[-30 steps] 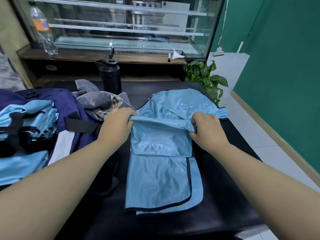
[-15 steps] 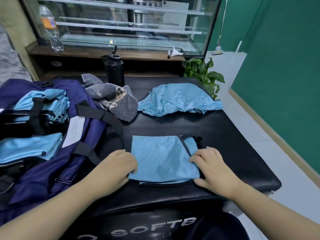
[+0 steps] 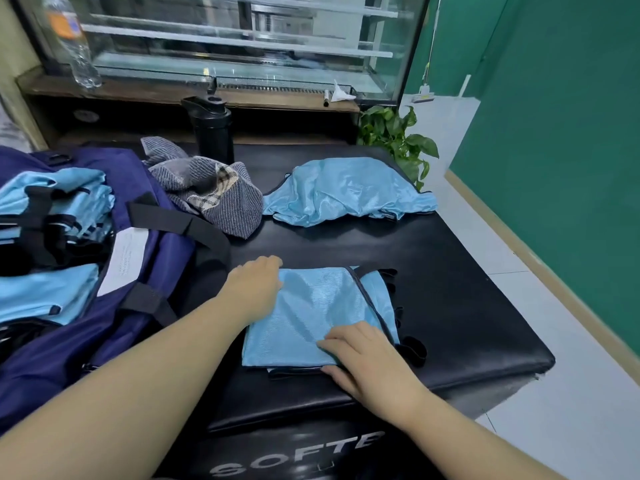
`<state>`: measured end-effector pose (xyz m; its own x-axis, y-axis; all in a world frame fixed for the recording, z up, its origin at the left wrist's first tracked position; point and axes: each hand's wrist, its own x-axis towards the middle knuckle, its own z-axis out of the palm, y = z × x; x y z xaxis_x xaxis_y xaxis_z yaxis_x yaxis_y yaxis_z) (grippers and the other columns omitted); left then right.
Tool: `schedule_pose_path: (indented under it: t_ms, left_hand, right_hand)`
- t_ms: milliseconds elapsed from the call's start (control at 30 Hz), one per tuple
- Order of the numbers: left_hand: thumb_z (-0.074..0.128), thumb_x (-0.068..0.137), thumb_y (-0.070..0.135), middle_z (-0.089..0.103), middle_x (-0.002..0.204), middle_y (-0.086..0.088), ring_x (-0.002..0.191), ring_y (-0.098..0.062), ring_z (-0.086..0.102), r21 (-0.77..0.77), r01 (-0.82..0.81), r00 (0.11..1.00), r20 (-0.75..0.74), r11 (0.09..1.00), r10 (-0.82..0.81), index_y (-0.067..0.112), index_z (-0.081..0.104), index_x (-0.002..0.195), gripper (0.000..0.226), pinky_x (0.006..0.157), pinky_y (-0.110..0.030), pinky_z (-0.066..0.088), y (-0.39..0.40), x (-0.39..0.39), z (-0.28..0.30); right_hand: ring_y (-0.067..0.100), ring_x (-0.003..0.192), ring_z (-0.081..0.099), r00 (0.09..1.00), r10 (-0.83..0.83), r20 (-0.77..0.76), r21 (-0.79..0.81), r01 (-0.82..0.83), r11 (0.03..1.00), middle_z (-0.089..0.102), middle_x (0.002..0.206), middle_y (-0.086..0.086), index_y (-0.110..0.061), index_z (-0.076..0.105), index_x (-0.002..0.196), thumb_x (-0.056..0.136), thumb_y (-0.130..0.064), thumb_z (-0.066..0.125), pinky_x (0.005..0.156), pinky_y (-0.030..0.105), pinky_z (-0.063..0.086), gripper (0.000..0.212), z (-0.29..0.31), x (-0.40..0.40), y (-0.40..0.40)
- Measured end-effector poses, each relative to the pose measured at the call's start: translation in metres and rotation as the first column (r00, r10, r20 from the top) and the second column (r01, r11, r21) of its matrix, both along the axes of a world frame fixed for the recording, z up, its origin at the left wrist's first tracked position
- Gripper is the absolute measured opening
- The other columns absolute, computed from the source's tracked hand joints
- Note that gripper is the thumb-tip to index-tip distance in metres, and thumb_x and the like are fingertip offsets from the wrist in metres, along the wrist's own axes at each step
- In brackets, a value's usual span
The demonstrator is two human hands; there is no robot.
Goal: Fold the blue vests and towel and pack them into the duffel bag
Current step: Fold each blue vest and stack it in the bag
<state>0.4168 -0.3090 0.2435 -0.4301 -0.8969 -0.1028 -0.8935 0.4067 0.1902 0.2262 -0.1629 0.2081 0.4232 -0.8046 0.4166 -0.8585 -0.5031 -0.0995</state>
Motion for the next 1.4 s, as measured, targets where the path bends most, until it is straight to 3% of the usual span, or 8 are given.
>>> schedule_pose_path:
  t_ms: [333, 467, 600, 767, 933, 1067, 1300, 1400]
  left_hand:
    - [0.050, 0.086, 0.016, 0.045, 0.086, 0.008, 0.083, -0.019, 0.053, 0.109, 0.004, 0.996, -0.091, 0.994, 0.006, 0.037, 0.044, 0.103, 0.027, 0.079, -0.032, 0.045, 0.021, 0.030, 0.007]
    - [0.061, 0.083, 0.027, 0.051, 0.065, 0.010, 0.057, -0.002, 0.046, 0.280, 0.082, 0.983, -0.182, 0.956, -0.031, 0.036, 0.054, 0.080, 0.012, 0.054, -0.014, 0.034, 0.073, 0.038, 0.008]
    - [0.064, 0.087, 0.036, 0.051, 0.064, 0.013, 0.059, 0.000, 0.047, 0.361, 0.164, 0.927, -0.375, 0.918, -0.019, 0.043, 0.058, 0.081, 0.011, 0.059, -0.015, 0.037, 0.108, 0.041, -0.001]
    - [0.063, 0.090, 0.031, 0.056, 0.066, 0.030, 0.062, 0.004, 0.052, 0.498, 0.263, 0.905, -0.423, 0.826, -0.033, 0.046, 0.060, 0.092, 0.016, 0.065, -0.011, 0.041, 0.107, 0.038, 0.002]
    - [0.063, 0.091, 0.023, 0.063, 0.064, 0.020, 0.056, 0.002, 0.051, 0.474, 0.234, 0.870, -0.491, 0.849, 0.034, 0.033, 0.068, 0.092, 0.012, 0.060, -0.013, 0.042, 0.094, 0.033, 0.012]
    - [0.066, 0.086, 0.024, 0.062, 0.069, 0.012, 0.055, -0.002, 0.052, 0.266, -0.193, 0.742, -0.590, 0.944, 0.318, 0.020, 0.063, 0.080, 0.008, 0.061, -0.019, 0.043, 0.055, 0.027, 0.010]
    - [0.067, 0.085, 0.041, 0.043, 0.061, -0.006, 0.048, -0.016, 0.033, 0.655, -0.410, 0.376, -0.513, 0.635, 0.772, 0.012, 0.051, 0.069, 0.037, 0.047, -0.021, 0.026, 0.007, 0.000, 0.011]
    - [0.062, 0.090, 0.030, 0.046, 0.067, -0.005, 0.051, -0.017, 0.032, 0.626, -0.395, 0.348, -0.576, 0.673, 0.740, 0.016, 0.051, 0.069, 0.027, 0.048, -0.022, 0.025, -0.005, 0.000, 0.011]
  right_hand:
    - [0.014, 0.061, 0.044, 0.972, -0.230, 0.040, 0.238, 0.214, 0.947, 0.047, 0.068, -0.003, -0.022, 0.071, 0.085, 0.089, -0.027, 0.049, 0.053, 0.025, 0.040, 0.024, 0.023, -0.027, -0.023]
    - [0.017, 0.091, 0.047, 0.892, -0.437, 0.114, 0.362, 0.372, 0.855, 0.052, 0.098, -0.006, -0.027, 0.071, 0.109, 0.093, -0.028, 0.034, 0.084, 0.039, 0.046, 0.041, 0.029, -0.032, -0.028]
    - [0.018, 0.106, 0.038, 0.821, -0.568, 0.061, 0.523, 0.458, 0.719, 0.047, 0.111, -0.004, -0.021, 0.053, 0.074, 0.099, -0.044, 0.032, 0.091, 0.035, 0.038, 0.040, 0.040, 0.003, -0.037]
    - [0.024, 0.116, 0.036, 0.800, -0.591, -0.104, 0.543, 0.543, 0.640, 0.042, 0.125, 0.007, -0.003, 0.055, 0.117, 0.099, -0.051, 0.027, 0.099, 0.036, 0.036, 0.058, 0.047, 0.033, -0.054]
    - [0.035, 0.120, 0.051, 0.791, -0.611, -0.009, 0.314, 0.583, 0.750, 0.056, 0.122, 0.016, 0.003, 0.063, 0.102, 0.089, -0.042, 0.047, 0.102, 0.049, 0.042, 0.049, 0.014, 0.037, -0.047]
    - [0.031, 0.125, 0.050, 0.819, -0.567, 0.086, 0.231, 0.537, 0.811, 0.057, 0.127, 0.009, -0.005, 0.064, 0.109, 0.088, -0.036, 0.033, 0.105, 0.048, 0.041, 0.049, 0.008, 0.032, -0.038]
    - [0.021, 0.115, 0.050, 0.897, -0.413, 0.156, 0.145, 0.393, 0.908, 0.057, 0.119, 0.002, -0.011, 0.060, 0.111, 0.086, -0.029, 0.040, 0.100, 0.049, 0.044, 0.037, 0.004, 0.028, -0.037]
    - [0.019, 0.118, 0.049, 0.901, -0.416, 0.122, 0.160, 0.395, 0.905, 0.056, 0.124, 0.000, -0.014, 0.059, 0.118, 0.085, -0.031, 0.039, 0.104, 0.048, 0.041, 0.042, 0.004, 0.030, -0.038]
